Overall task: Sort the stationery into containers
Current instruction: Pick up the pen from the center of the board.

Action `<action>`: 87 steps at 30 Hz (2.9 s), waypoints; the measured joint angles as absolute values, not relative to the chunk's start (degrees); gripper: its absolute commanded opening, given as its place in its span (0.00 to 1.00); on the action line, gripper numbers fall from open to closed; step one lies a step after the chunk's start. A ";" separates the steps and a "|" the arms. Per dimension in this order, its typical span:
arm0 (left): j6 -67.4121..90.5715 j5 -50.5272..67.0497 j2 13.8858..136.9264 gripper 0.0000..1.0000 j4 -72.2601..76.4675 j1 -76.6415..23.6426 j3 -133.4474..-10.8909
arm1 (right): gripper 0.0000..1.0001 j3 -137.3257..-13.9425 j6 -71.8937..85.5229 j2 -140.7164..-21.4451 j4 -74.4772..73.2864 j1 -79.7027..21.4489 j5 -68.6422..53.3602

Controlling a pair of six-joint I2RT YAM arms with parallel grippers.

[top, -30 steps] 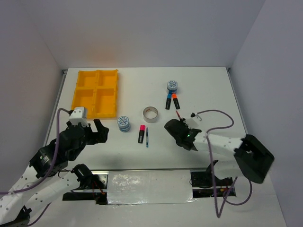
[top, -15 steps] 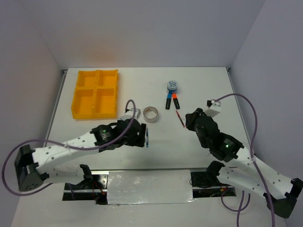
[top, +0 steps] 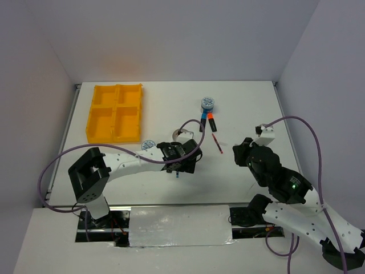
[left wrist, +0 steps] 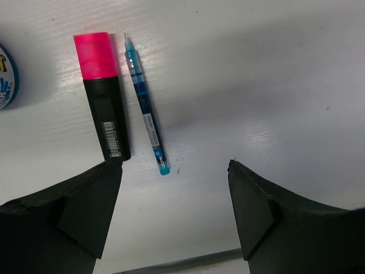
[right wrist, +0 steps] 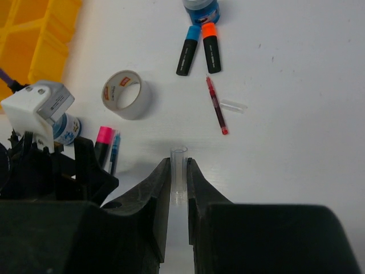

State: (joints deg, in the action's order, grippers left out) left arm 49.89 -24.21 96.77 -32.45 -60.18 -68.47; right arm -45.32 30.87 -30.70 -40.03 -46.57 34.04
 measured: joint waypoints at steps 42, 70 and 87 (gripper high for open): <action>54.06 -23.35 106.08 0.54 -29.34 -57.54 -68.14 | 0.00 -42.26 27.53 -28.25 -38.48 -46.54 27.11; 55.35 -24.84 90.37 0.00 -23.53 -62.15 -55.94 | 0.00 -32.86 29.56 -21.19 -26.74 -46.54 25.63; 44.45 -11.53 63.75 0.00 11.66 -64.79 -34.33 | 0.00 -25.21 35.92 -27.83 7.53 -46.54 23.09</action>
State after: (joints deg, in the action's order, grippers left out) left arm 44.45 -11.53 63.75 11.66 -64.79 -34.33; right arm -25.21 35.92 -27.83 7.53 -46.54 23.09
